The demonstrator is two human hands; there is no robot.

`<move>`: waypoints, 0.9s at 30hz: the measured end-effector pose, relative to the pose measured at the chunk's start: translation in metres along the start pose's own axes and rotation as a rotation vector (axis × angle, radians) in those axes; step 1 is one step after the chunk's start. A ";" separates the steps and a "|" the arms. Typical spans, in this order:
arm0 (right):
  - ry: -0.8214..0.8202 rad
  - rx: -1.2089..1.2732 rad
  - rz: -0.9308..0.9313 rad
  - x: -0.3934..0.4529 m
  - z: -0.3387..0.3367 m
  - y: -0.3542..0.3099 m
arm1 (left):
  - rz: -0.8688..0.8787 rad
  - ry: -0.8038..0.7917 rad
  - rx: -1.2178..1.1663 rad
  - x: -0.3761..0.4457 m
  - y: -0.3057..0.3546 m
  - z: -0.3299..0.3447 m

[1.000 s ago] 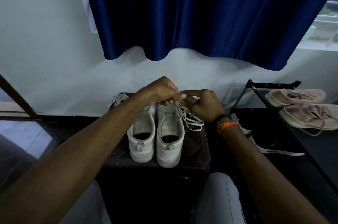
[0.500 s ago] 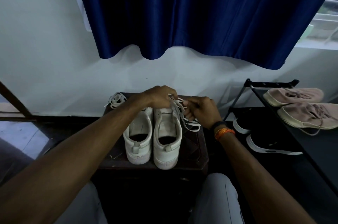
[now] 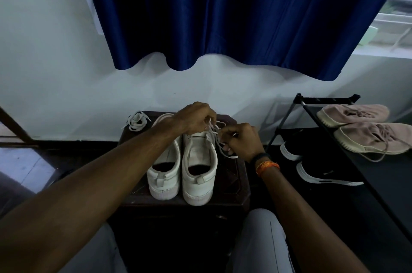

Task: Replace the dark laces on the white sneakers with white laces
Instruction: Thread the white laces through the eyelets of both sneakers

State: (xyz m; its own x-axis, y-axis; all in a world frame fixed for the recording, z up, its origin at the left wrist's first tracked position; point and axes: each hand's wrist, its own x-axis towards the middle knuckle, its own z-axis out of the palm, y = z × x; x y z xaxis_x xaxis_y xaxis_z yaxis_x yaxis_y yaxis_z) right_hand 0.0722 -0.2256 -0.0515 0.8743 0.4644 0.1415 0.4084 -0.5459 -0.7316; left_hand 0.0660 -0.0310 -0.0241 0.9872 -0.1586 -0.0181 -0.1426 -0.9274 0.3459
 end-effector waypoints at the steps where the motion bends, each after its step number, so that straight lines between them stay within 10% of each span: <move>1: -0.007 -0.002 0.009 -0.001 0.001 0.001 | -0.005 0.019 0.000 0.000 -0.001 0.002; 27: -0.078 -0.433 -0.116 0.016 0.011 -0.017 | -0.220 0.005 -0.321 -0.022 -0.012 0.009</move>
State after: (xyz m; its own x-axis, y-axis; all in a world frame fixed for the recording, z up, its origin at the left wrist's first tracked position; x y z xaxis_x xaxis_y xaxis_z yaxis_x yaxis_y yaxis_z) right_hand 0.0763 -0.2009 -0.0443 0.8009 0.5814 0.1431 0.5888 -0.7211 -0.3652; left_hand 0.0451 -0.0193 -0.0358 0.9921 0.0340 -0.1205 0.1011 -0.7855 0.6105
